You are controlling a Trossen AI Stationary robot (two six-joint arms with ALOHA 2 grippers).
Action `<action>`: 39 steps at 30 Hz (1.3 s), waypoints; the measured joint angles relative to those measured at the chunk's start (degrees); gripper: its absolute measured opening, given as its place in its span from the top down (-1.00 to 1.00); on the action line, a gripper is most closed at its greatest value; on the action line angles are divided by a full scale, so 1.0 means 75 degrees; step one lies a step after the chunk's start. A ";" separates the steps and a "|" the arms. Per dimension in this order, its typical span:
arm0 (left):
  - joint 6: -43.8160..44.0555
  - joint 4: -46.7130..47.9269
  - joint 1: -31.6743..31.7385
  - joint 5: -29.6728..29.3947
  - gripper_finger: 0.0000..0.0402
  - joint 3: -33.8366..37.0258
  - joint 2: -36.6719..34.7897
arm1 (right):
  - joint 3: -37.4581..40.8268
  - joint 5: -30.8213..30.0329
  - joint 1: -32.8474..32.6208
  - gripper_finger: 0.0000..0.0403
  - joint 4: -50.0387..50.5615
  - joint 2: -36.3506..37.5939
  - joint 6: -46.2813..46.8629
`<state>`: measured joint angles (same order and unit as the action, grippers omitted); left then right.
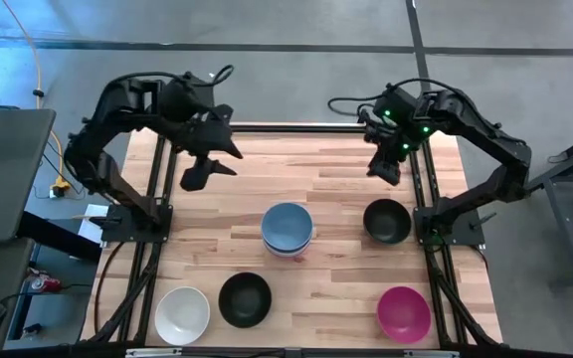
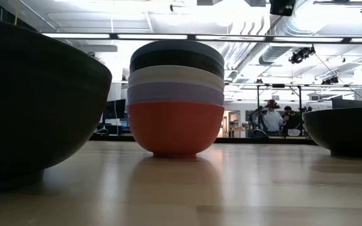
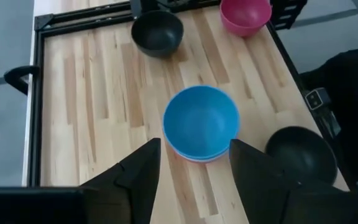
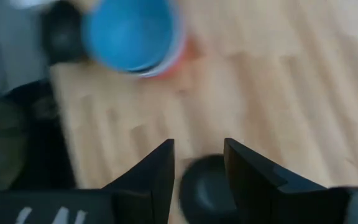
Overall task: Nest bowls inside each other
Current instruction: Stack the right black bowl on the blue bowl
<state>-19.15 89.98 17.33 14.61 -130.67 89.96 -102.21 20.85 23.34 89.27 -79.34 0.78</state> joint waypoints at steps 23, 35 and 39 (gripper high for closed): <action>-0.0473 -0.0108 0.0346 0.0032 0.13 0.0735 -0.0214 | 0.0536 -0.2566 0.0469 0.36 0.0071 0.0001 0.1055; -0.0134 -0.0109 0.0346 0.0032 0.13 0.0735 -0.0216 | 0.4282 -0.1968 0.0489 0.36 0.0097 0.0044 0.0398; -0.0189 -0.0121 0.0346 0.0032 0.13 0.0735 -0.0216 | 0.5120 -0.2379 0.0486 0.36 0.0100 0.0216 0.0098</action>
<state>-20.57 89.07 19.92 14.85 -125.16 88.33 -63.82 3.01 26.98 90.02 -77.73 1.51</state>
